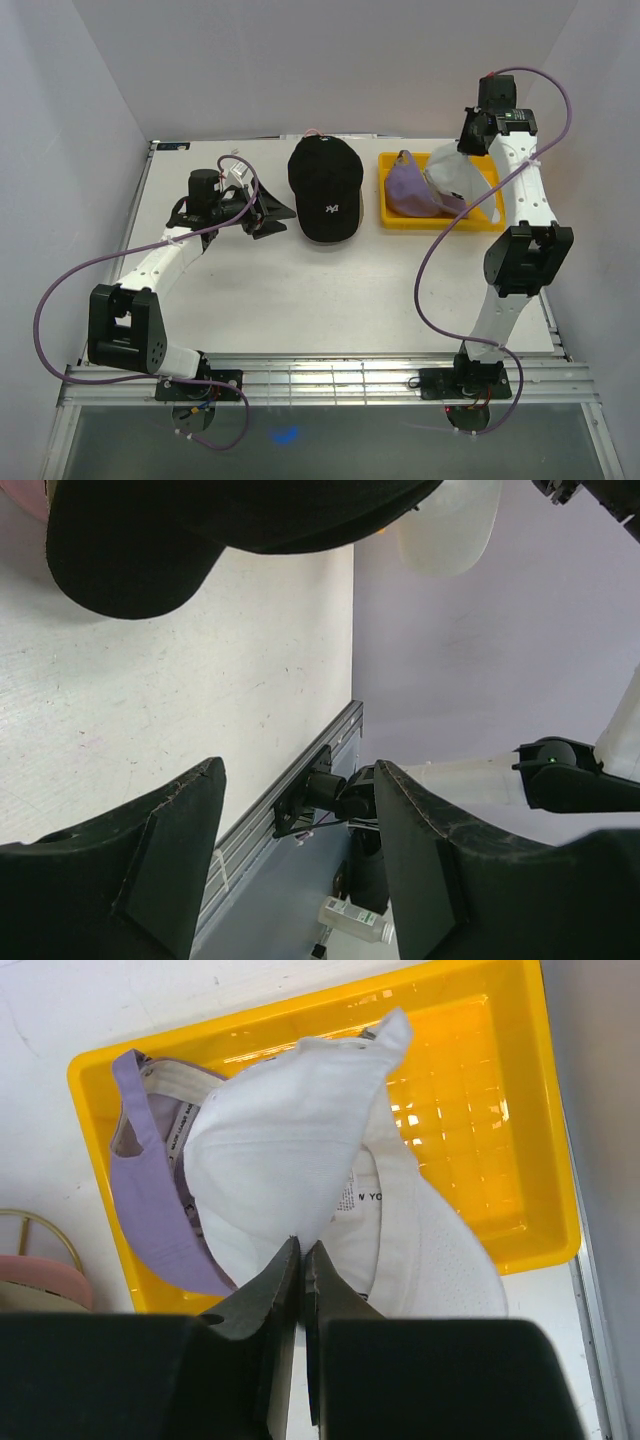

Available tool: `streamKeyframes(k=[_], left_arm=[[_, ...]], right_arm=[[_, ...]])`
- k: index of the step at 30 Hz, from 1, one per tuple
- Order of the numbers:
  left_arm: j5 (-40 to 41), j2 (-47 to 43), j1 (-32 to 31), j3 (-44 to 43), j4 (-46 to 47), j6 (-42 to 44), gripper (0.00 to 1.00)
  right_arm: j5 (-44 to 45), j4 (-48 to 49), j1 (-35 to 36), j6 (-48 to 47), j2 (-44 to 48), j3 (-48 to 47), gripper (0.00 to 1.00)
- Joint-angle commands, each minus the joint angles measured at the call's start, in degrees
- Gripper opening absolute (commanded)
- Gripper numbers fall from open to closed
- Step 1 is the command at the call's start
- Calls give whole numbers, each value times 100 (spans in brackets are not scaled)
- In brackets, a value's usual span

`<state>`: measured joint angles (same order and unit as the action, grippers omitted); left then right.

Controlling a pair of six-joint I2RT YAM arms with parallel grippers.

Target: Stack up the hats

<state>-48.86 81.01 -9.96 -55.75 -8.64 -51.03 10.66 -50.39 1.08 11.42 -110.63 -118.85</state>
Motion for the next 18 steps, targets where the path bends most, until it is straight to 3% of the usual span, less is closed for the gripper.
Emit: streamKeyframes(k=[1,6,11,18], left_arm=[[-1,-305,11,11,56,101,71],[-158,-367,11,46,284,58,74],[-290,-498,3,46,776,-152,76],[-502,-534,-32,-58,1708,-601,78]], right_arm=[[-11,-6,-38,123,462,-279,8],[-247,38,-38,290,735,-578,8],[-1326,397,-47,957,1280,-500,8],[-3217,2434,-20,2933,2290,844,8]])
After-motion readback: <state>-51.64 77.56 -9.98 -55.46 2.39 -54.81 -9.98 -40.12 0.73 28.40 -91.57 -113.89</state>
